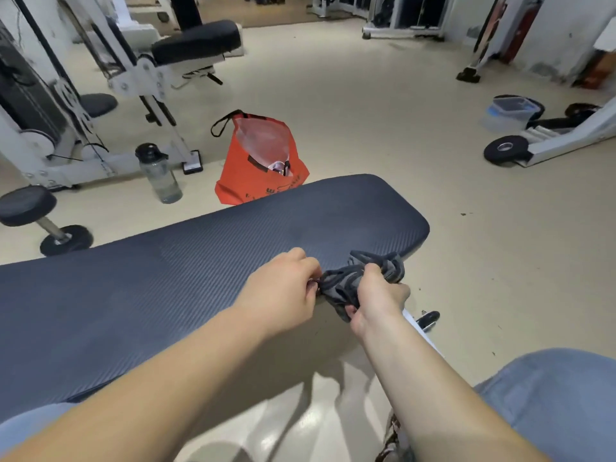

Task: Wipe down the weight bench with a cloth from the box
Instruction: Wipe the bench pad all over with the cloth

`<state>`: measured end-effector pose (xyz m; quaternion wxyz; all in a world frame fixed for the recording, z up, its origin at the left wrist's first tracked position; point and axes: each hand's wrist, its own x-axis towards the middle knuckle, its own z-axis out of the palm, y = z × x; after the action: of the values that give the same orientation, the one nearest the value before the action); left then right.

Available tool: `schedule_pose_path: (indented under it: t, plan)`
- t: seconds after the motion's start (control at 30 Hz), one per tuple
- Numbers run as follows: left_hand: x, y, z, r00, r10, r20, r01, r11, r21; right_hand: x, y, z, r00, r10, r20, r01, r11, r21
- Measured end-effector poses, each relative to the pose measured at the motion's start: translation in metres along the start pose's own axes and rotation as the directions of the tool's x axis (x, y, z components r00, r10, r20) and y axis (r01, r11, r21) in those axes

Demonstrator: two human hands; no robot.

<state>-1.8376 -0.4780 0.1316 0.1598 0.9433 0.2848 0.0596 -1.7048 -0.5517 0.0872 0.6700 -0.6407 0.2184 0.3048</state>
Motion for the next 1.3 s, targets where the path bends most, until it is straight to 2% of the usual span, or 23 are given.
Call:
schedule_pose_path:
  t: [0.17, 0.3, 0.37, 0.43, 0.5, 0.6, 0.67, 0.77, 0.9, 1.0, 1.23, 1.3]
  plan:
    - [0.049, 0.029, 0.008, 0.999, 0.038, 0.018, -0.038, 0.999, 0.035, 0.063, -0.067, -0.019, 0.978, -0.144, -0.153, 0.153, 0.987, 0.053]
    - [0.082, 0.038, 0.019, 0.998, 0.069, 0.002, -0.069, 0.997, 0.044, 0.106, -0.110, -0.013, 0.962, -0.226, -0.154, 0.199, 0.965, -0.172]
    - [0.098, 0.040, 0.020, 0.996, 0.083, 0.021, -0.084, 0.994, 0.071, 0.122, -0.122, -0.008, 0.940, -0.313, -0.135, 0.254, 0.907, -0.335]
    - [0.116, 0.038, 0.019, 0.996, 0.076, 0.050, -0.081, 0.991, 0.108, 0.134, -0.132, -0.007, 0.901, -0.430, -0.061, 0.335, 0.778, -0.531]
    - [0.134, 0.033, 0.016, 0.997, 0.052, 0.065, -0.063, 0.984, 0.167, 0.147, -0.140, -0.004, 0.831, -0.545, 0.113, 0.462, 0.561, -0.687]
    - [0.154, 0.021, 0.014, 0.998, 0.002, 0.063, -0.017, 0.971, 0.238, 0.163, -0.154, 0.011, 0.729, -0.589, 0.349, 0.579, 0.257, -0.774]
    - [0.160, 0.016, 0.015, 0.999, -0.015, 0.042, 0.004, 0.967, 0.256, 0.173, -0.165, 0.030, 0.709, -0.559, 0.430, 0.591, 0.138, -0.794]
    - [0.163, 0.014, 0.020, 0.999, -0.036, 0.008, 0.033, 0.967, 0.254, 0.183, -0.176, 0.067, 0.702, -0.507, 0.501, 0.599, 0.038, -0.800]
    - [0.162, 0.011, 0.023, 0.998, -0.066, -0.004, 0.066, 0.970, 0.236, 0.193, -0.181, 0.117, 0.699, -0.473, 0.536, 0.600, -0.021, -0.800]
    - [0.162, 0.006, 0.021, 0.997, -0.081, -0.001, 0.080, 0.982, 0.172, 0.193, -0.182, 0.122, 0.699, -0.446, 0.560, 0.621, -0.011, -0.784]
    - [0.159, 0.005, 0.018, 0.997, -0.076, -0.003, 0.076, 0.990, 0.121, 0.179, -0.179, 0.045, 0.715, -0.389, 0.580, 0.665, 0.126, -0.736]
    - [0.158, 0.004, 0.017, 0.998, -0.058, 0.013, 0.056, 0.994, 0.098, 0.174, -0.174, 0.020, 0.735, -0.381, 0.561, 0.638, 0.109, -0.762]
